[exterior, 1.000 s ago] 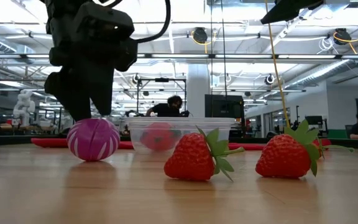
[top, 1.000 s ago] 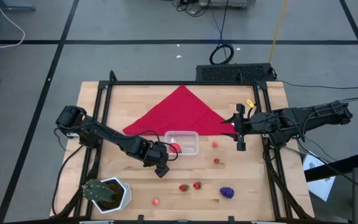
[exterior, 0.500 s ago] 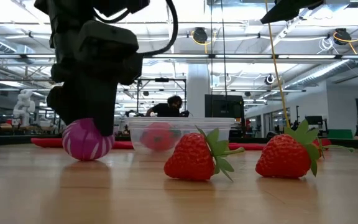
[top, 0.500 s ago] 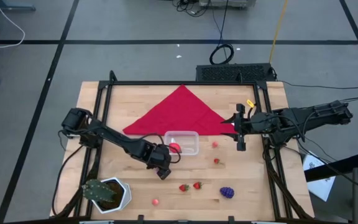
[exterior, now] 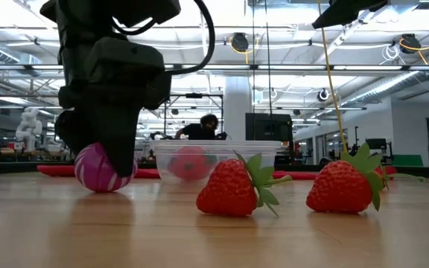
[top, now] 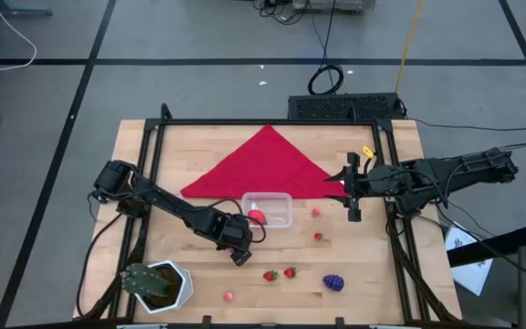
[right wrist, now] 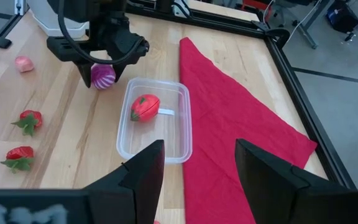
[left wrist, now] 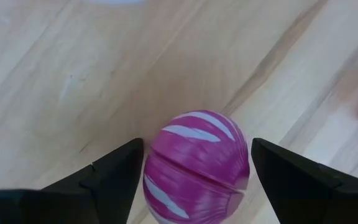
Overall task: Pick and placing Produce into tupperware
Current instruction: Put the red onion in the transparent bin
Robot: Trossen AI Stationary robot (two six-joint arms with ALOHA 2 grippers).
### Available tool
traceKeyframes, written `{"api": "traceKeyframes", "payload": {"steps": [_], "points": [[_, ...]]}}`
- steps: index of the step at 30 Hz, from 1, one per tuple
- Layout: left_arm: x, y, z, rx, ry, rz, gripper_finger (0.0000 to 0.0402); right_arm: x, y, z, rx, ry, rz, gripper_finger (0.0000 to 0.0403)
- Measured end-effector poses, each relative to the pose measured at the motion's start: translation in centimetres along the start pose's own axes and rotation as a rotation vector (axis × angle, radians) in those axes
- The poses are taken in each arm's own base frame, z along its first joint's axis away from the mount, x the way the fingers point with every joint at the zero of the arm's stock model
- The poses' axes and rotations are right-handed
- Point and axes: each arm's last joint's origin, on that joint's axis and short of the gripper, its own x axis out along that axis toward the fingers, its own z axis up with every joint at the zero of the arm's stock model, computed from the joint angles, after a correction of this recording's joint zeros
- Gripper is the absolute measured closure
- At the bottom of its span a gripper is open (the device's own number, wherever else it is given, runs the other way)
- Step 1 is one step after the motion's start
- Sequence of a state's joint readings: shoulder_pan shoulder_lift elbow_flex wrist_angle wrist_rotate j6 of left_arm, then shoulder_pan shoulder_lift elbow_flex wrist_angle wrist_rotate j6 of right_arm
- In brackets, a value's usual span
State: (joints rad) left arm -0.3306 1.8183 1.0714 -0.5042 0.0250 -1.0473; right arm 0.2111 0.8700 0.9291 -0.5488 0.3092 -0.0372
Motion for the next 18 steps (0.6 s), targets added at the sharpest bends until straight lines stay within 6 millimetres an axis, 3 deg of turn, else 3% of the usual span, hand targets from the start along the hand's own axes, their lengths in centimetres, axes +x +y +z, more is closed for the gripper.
{"api": "traceKeyframes", "payload": {"steps": [7, 18], "points": [[0.01, 0.05, -0.02, -0.003, -0.014, 0.015, 0.0103, -0.01, 0.00, 0.00, 0.005, -0.001, 0.000, 0.0216], [0.01, 0.16, -0.05, -0.010, -0.015, 0.027, 0.0189, 0.00, 0.00, 0.00, 0.022, 0.000, 0.000, 0.0216]]}}
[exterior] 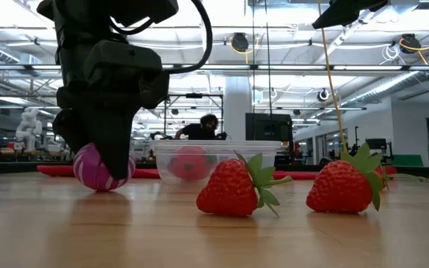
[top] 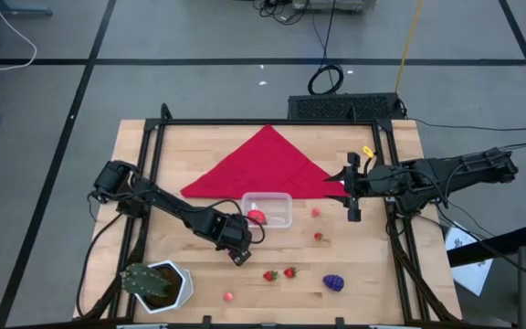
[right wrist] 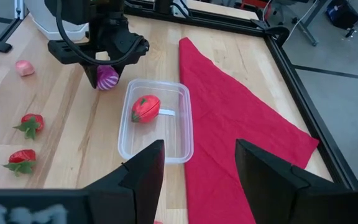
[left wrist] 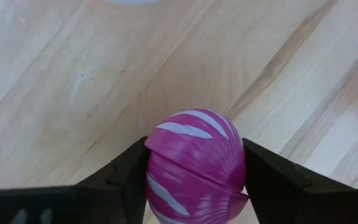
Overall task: Pick and placing Produce into tupperware
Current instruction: Put the red onion in the transparent bin
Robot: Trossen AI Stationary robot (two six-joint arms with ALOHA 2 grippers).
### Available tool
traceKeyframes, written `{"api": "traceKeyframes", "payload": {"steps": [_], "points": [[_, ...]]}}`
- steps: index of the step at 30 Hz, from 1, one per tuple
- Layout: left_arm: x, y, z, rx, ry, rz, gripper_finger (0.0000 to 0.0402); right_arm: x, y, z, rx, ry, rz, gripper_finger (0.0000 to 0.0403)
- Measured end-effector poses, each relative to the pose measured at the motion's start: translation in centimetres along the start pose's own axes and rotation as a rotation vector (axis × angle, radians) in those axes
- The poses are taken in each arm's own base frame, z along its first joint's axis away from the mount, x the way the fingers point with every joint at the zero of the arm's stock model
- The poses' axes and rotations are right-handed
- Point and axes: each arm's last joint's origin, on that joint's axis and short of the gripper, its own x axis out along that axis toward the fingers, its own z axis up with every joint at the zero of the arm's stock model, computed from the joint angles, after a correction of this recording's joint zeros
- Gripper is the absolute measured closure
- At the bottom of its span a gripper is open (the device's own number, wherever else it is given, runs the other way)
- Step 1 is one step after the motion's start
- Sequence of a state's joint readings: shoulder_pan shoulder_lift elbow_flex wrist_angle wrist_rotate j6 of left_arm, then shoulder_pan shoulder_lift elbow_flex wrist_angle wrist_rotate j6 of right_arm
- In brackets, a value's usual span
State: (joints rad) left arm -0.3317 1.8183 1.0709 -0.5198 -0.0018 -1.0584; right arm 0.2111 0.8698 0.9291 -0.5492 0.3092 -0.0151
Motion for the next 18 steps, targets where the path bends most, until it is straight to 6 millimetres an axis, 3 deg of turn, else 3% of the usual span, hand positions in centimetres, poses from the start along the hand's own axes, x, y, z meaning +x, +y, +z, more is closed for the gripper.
{"api": "traceKeyframes", "payload": {"steps": [10, 18], "points": [[-0.4, 0.1, 0.1, -0.012, -0.001, -0.013, 0.0165, 0.0, 0.0, 0.0, 0.000, 0.000, 0.000, 0.0216], [-2.6, -0.2, 0.2, -0.024, -0.022, -0.078, 0.0173, 0.0, 0.0, 0.0, 0.000, 0.000, 0.000, 0.0216]]}}
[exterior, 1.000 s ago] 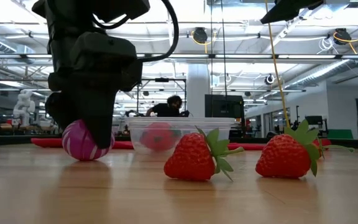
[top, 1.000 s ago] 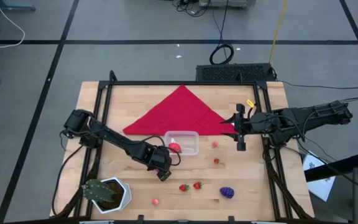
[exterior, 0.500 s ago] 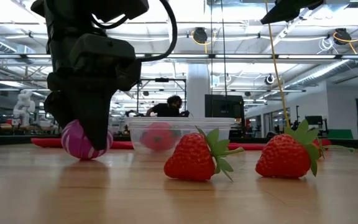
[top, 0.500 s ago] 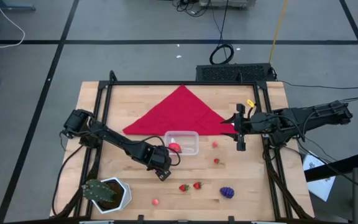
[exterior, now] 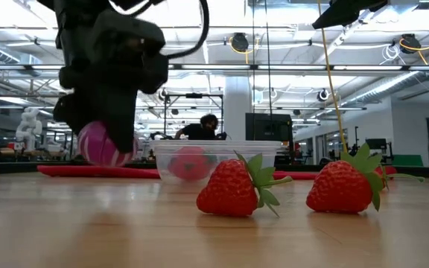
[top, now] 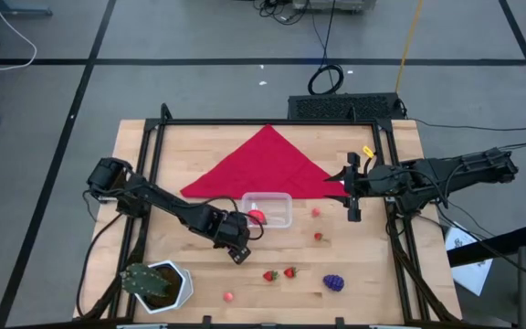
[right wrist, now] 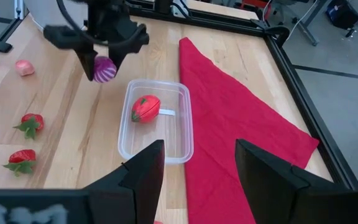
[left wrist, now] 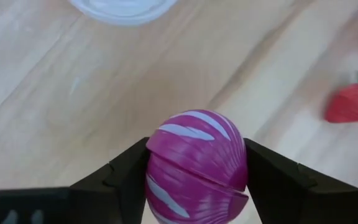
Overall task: Pick and placing Produce into tupperware
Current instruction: Put the red onion in the transparent bin
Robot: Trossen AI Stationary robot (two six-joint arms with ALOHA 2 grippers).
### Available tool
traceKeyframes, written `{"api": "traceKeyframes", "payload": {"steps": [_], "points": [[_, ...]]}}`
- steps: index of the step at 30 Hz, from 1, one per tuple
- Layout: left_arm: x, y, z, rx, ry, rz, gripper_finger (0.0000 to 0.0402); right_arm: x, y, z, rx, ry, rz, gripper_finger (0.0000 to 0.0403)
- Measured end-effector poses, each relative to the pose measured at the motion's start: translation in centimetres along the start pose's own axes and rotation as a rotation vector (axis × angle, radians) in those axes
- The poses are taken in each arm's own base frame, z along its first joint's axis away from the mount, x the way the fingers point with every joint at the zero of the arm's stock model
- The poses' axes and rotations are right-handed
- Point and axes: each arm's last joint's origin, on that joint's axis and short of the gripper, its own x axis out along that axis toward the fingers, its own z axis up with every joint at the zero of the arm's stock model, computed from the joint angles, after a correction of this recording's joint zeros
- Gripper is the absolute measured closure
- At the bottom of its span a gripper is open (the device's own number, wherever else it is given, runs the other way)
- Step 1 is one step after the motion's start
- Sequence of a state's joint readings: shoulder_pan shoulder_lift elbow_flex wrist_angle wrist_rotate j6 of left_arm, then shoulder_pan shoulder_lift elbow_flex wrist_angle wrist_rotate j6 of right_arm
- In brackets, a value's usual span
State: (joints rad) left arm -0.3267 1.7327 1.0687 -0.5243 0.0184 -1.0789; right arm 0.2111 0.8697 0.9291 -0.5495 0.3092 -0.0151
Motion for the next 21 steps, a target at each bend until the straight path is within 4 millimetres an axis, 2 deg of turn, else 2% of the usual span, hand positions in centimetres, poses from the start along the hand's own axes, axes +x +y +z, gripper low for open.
{"api": "traceKeyframes", "payload": {"steps": [10, 17, 21], "points": [[-4.7, 0.0, 0.9, 0.001, -0.076, -0.129, 0.0155, 0.0, 0.0, 0.0, 0.000, 0.000, 0.000, 0.0216], [-7.1, 0.8, 3.0, 0.009, -0.161, -0.158, 0.0154, 0.0, 0.0, 0.0, -0.004, 0.000, 0.000, 0.0216], [-8.4, 0.9, 4.2, 0.026, -0.156, -0.106, 0.0149, 0.0, 0.0, 0.0, -0.002, 0.000, 0.000, 0.0216]]}}
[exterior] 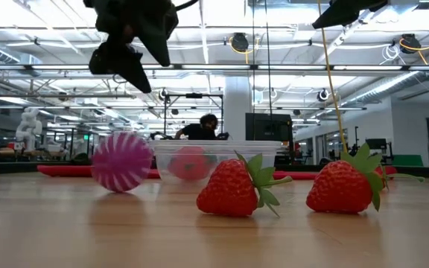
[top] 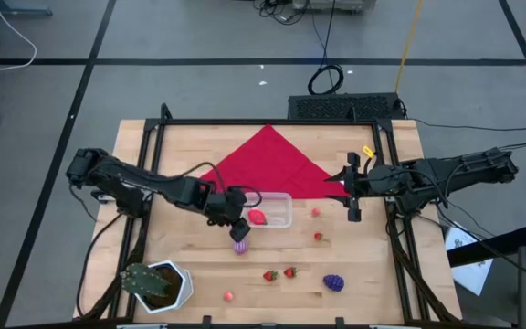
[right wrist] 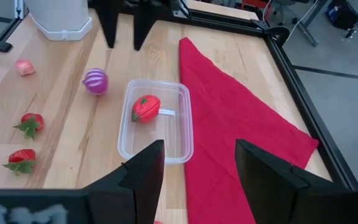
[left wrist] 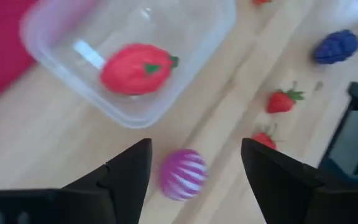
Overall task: Pick and placing Produce into tupperware
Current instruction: Put the red onion in the transparent bin
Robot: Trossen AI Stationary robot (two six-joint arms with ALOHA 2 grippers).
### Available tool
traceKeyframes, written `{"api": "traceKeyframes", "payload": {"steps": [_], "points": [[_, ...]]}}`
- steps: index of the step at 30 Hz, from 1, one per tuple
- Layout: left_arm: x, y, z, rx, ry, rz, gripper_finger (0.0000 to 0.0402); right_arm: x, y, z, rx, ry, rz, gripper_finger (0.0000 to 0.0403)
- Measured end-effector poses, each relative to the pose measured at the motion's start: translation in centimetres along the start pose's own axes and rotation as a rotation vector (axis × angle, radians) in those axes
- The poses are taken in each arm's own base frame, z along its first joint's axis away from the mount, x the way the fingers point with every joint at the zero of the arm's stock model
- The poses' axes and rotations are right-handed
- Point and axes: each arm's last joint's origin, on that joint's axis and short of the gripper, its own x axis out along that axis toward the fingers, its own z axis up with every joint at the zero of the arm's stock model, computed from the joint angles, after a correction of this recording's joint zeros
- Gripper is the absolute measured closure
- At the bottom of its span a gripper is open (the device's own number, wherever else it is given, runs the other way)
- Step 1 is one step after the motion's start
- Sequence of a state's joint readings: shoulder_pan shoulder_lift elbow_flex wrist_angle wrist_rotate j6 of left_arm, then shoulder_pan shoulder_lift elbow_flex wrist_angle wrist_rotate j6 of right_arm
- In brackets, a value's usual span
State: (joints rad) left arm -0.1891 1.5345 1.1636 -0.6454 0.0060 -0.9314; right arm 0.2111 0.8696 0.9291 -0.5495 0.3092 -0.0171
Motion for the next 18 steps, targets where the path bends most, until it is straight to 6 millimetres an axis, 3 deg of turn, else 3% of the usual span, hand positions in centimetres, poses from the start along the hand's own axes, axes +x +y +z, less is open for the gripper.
{"api": "traceKeyframes", "payload": {"steps": [8, 18], "points": [[-0.3, 0.5, -0.7, -0.013, 0.048, 0.108, 0.0147, 0.0, 0.0, -0.1, -0.005, 0.008, 0.000, 0.0216], [-0.3, -1.0, -2.8, 0.008, 0.046, 0.104, 0.0142, 0.0, 0.0, -0.1, -0.003, 0.005, 0.000, 0.0216]]}}
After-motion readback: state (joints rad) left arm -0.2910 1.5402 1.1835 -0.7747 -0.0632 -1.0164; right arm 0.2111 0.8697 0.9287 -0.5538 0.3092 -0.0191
